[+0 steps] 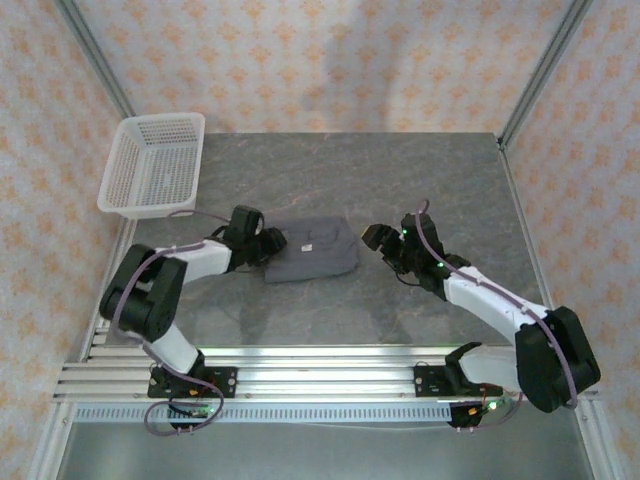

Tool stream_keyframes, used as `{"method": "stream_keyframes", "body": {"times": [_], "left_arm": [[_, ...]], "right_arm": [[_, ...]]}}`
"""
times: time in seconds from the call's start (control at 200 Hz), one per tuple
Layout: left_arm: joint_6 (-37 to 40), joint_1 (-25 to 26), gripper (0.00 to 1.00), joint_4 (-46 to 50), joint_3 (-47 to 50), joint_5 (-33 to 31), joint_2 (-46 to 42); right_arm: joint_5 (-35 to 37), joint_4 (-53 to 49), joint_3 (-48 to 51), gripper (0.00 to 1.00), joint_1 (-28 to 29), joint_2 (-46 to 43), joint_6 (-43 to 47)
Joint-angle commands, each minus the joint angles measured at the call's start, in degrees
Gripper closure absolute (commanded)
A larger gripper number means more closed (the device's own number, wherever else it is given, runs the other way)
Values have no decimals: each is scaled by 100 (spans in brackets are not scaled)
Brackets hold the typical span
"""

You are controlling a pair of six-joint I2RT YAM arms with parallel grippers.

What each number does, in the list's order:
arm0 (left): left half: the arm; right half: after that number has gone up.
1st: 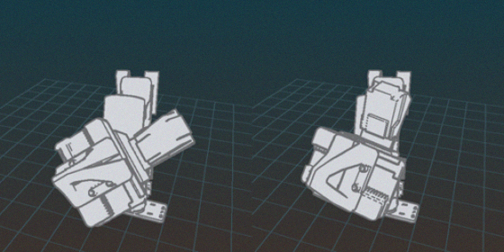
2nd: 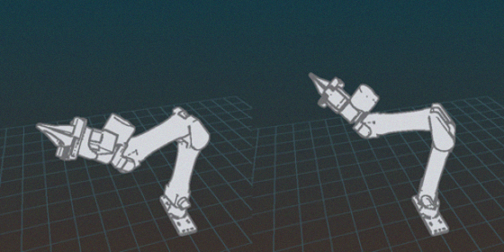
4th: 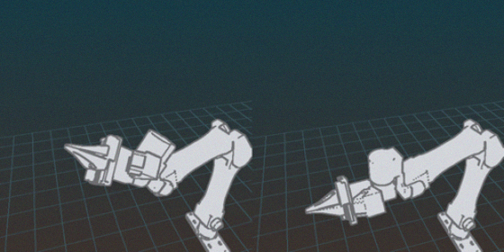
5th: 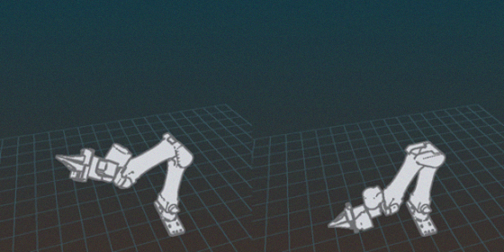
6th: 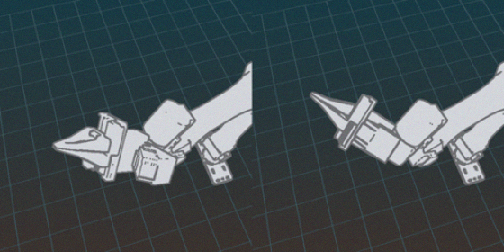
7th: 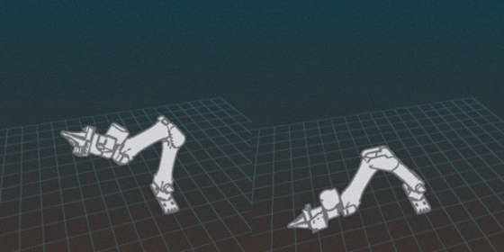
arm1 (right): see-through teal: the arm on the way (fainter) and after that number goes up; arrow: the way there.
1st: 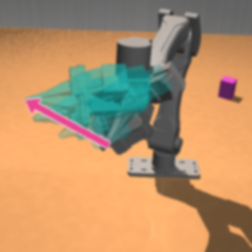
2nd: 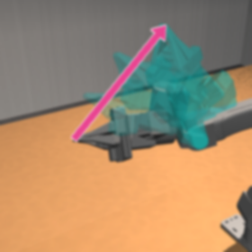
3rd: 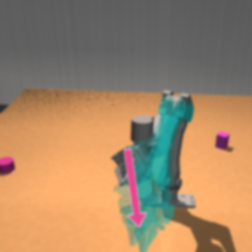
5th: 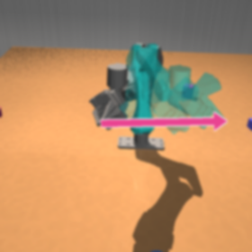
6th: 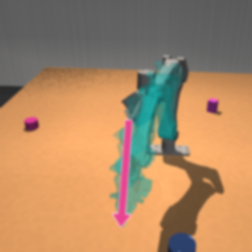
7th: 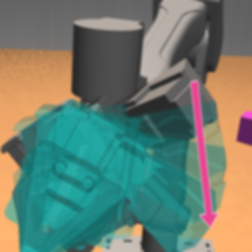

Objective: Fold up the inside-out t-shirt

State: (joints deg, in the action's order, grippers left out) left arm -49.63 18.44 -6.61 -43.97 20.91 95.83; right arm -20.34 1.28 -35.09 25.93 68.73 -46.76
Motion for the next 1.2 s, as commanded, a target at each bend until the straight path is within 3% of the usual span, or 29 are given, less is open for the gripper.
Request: {"method": "stream_keyframes", "body": {"times": [0.0,0.245,0.415,0.57,0.611,0.701,0.901,1.041,1.191], "left_arm": [[-434,530,50,-841,-363,270,528],[-739,1871,50,-974,-2120,-16,1882],[-804,2378,42,-1120,-2582,-323,2016],[-167,2350,30,-847,-2039,-1201,920],[83,2323,24,-670,-1919,-1394,565],[749,2313,22,-255,-1686,-1767,-241],[2297,2494,25,332,-976,-1919,-1731],[2837,2733,25,543,-464,-1854,-2553],[2868,2858,25,539,-28,-2126,-3147]], "right_arm": [[151,-64,117,28,17,-284,-150],[1040,-673,603,28,-64,-1110,-754],[1423,-1431,1022,26,-203,-2289,-1780],[1193,-1341,1675,24,-201,-3153,-3344],[1187,-1300,1790,23,-193,-3251,-3509],[1297,-1347,1785,23,-194,-3243,-3474],[1049,-408,1848,27,-200,-2355,-3565],[976,90,1777,28,-203,-1615,-3621],[1051,834,1518,49,-195,-762,-3696]]}}
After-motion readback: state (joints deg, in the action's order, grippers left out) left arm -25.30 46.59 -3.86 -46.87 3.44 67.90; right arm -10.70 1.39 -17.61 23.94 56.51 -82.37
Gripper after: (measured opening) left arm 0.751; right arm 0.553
